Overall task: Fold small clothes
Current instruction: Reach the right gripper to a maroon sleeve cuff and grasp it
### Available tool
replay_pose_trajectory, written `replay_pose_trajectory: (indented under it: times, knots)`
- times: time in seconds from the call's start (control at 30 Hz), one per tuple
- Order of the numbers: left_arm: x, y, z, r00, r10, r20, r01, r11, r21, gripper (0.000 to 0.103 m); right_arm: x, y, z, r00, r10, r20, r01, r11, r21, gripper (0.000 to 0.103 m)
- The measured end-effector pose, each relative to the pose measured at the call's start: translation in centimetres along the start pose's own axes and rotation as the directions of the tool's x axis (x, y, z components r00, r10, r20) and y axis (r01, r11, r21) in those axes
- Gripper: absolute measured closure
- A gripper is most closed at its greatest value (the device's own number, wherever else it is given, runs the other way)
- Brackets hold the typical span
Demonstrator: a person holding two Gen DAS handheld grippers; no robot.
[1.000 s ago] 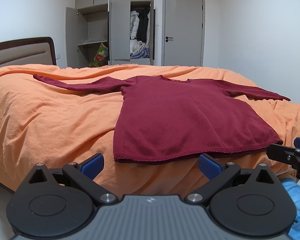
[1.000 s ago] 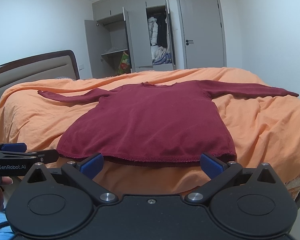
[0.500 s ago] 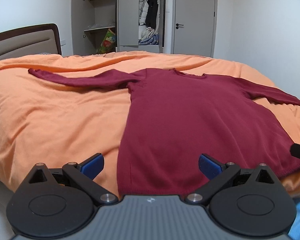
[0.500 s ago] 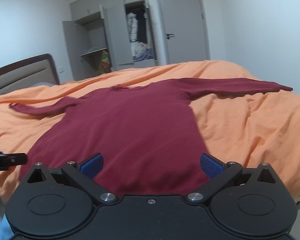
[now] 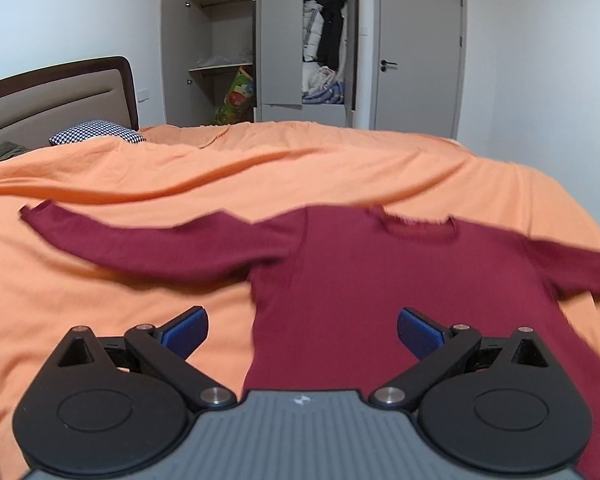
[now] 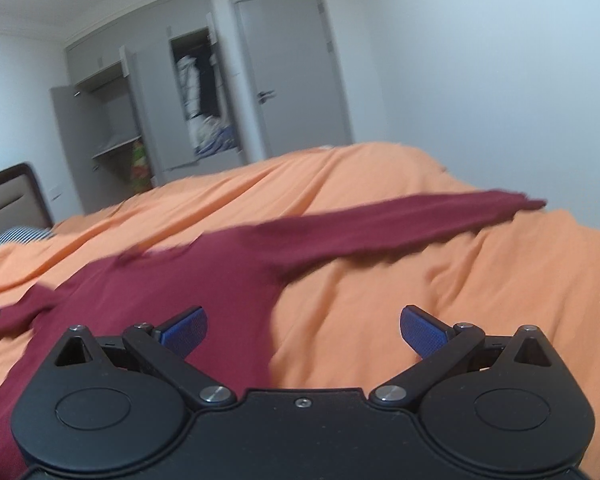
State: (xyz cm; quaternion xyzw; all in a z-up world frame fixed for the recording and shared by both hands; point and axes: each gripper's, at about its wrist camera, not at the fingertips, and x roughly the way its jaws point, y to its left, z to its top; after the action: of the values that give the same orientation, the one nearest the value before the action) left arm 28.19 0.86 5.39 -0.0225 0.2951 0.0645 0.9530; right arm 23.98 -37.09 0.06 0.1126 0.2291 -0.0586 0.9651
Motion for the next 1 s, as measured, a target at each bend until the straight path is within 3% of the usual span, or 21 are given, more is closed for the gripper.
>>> replay_pose_trajectory:
  times: [0.27,0.5,0.73,0.9,1.0]
  knots:
    - [8.3,-5.3,3.8,0.999,-0.033,-0.005,0.033,0.999,0.008,0.000,6.6,-6.8,4.1,0.997,-0.078,-0.016,0.079,0.994,0.075,0.000]
    - [13.5,-9.3,2.6,0.995,-0.074,-0.064,0.074,0.997,-0.009,0.000,12.2,-14.1,7.9,0.981,-0.191,-0.027,0.193,0.974,0.117,0.000]
    - [15.7,-10.7,0.7,0.993,-0.077,-0.089,0.076,0.997,-0.017,0.000,17.3,-22.2,9.6,0.962,-0.262,-0.073,0.272,0.922,0.275,0.001]
    - [16.3,-11.1,-0.1,0.992,-0.057,-0.112,0.058,0.998,0.003,0.000,19.2,-26.2,9.8,0.952,-0.297,-0.071,0.298,0.850,0.433,0.013]
    - [16.4,-11.0,0.0,0.991,-0.060,-0.122,0.060,0.998,-0.003,0.000,20.2,-27.4,10.1,0.941,-0.328,-0.084,0.328,0.822,0.467,0.030]
